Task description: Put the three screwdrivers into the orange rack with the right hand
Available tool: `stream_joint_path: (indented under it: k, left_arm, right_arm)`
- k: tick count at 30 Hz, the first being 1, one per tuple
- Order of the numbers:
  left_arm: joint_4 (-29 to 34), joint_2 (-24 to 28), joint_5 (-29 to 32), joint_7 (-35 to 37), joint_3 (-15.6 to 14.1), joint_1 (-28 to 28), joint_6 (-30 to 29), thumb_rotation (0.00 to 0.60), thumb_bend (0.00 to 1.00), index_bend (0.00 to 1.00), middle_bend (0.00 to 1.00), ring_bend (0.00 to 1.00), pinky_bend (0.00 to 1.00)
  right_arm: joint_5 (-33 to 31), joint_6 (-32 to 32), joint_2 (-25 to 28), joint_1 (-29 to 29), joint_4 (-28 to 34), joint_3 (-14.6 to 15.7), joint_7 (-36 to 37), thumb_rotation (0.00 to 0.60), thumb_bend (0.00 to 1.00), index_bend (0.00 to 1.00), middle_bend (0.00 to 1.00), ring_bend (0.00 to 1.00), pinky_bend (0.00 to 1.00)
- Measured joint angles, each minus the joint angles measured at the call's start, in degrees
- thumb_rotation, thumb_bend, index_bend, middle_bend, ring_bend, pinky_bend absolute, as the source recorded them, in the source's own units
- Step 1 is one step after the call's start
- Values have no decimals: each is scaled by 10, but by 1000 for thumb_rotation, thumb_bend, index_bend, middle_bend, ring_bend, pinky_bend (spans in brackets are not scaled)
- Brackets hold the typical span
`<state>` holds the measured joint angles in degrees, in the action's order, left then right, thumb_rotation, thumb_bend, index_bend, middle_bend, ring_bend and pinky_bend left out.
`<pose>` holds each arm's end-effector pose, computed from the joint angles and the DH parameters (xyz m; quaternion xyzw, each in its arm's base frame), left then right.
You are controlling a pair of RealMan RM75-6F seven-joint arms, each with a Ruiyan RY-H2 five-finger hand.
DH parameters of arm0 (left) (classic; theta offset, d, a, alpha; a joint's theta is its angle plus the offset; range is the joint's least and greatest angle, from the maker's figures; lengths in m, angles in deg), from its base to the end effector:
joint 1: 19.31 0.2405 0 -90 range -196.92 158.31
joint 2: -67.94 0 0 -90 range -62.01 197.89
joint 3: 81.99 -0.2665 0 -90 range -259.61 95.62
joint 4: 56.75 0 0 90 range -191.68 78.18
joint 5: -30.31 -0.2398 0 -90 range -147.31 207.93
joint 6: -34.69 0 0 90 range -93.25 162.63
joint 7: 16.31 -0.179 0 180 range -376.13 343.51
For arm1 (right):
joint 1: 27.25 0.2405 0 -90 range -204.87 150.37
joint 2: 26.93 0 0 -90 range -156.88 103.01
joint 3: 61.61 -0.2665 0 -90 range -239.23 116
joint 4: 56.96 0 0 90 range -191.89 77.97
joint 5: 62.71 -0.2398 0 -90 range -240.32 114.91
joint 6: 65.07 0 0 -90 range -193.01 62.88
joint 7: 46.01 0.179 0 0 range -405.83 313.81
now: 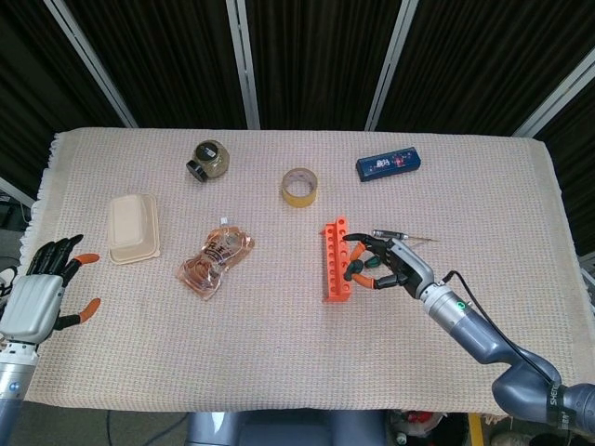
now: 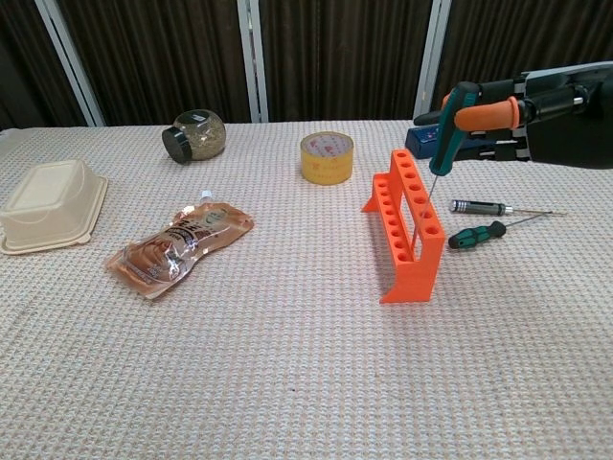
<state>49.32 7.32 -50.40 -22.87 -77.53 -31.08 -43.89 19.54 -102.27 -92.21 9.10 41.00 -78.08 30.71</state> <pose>-0.2700 0.2542 0.1224 -0.6104 -0.4153 -0.4024 0.5413 -0.1546 -0.3755 0.0318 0.3866 -0.7925 0.4697 0.0428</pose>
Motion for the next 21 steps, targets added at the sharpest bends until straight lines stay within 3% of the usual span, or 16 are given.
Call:
stream_joint_path:
  k: [21]
  left_arm:
    - [3,-4,3,-6,1,-2,0,600,269,250,25,8,0]
  right_arm:
    - [3,-10,23,13,6,18,10,600,352,594,149,0,0]
